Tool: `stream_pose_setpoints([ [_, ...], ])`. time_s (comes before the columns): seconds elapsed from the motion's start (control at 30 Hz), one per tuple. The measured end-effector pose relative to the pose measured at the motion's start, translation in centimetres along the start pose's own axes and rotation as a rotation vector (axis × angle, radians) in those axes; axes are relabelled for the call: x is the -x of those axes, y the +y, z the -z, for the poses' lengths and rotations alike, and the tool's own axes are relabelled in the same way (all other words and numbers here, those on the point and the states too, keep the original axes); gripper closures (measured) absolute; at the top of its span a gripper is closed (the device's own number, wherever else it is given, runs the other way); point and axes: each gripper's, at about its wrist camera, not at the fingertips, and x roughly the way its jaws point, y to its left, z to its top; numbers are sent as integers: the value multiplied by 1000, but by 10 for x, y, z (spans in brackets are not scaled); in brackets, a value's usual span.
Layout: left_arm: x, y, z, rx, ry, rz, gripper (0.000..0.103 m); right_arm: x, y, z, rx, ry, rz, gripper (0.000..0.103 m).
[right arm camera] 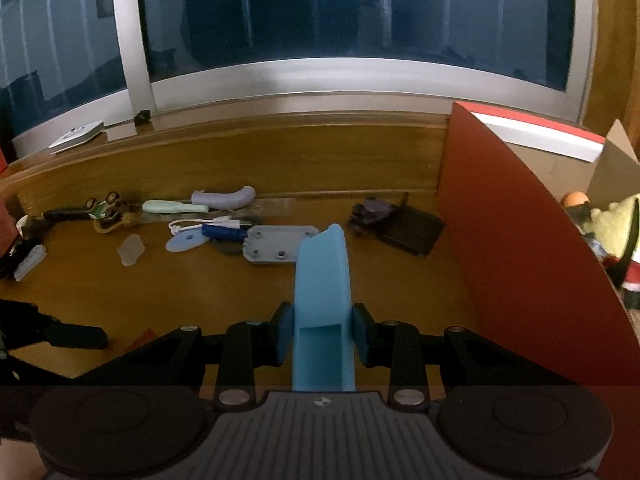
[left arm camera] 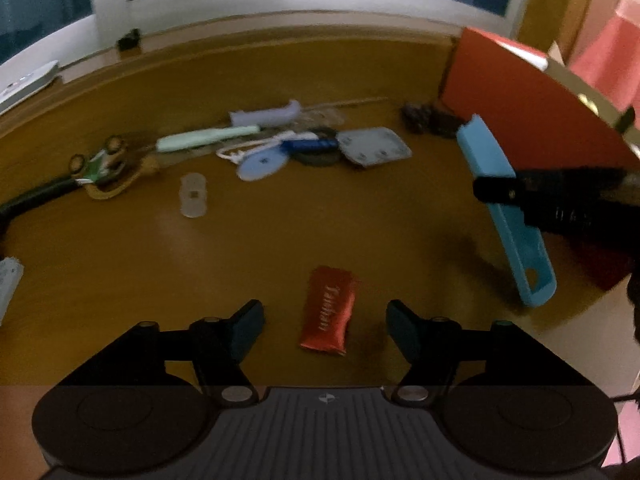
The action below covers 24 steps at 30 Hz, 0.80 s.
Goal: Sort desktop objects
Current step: 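Close the left tool on the small red Tashan box while the right tool holds the blue strip, then lift and carry the red box and blue strip toward the cardboard box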
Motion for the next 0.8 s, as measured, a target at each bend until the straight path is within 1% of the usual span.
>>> stream_pose_setpoints([
  [0.07,-2,-8,3,-48,-11,-35,40,3,-3,2,-4,-2,3,69],
  [0.1,-2,-12,5,-76,-17,-39,46,3,-3,3,-5,-1,3,69],
  [0.13,-2,-12,5,-74,-18,-36,48,3,-4,4,-6,1,2,69],
  [0.17,-1,-12,5,-72,-19,-34,51,4,-4,5,-8,2,2,69],
  [0.2,-1,-12,5,-70,-20,-31,58,4,-4,6,-9,3,1,69],
  [0.23,0,-12,5,-66,-23,-31,63,4,-4,6,-10,3,1,69],
  [0.27,0,-11,5,-63,-27,-31,75,5,-4,7,-11,3,0,69],
  [0.3,1,-11,5,-58,-27,-30,78,5,-3,7,-12,3,-1,69],
  [0.43,2,-10,4,-63,-21,-37,79,5,-3,8,-12,4,-5,69],
  [0.53,11,-8,1,-56,-39,-34,79,6,-2,9,-12,6,-9,69],
  [0.8,41,-4,-28,-51,-144,-42,78,8,1,3,-7,-10,-12,70],
])
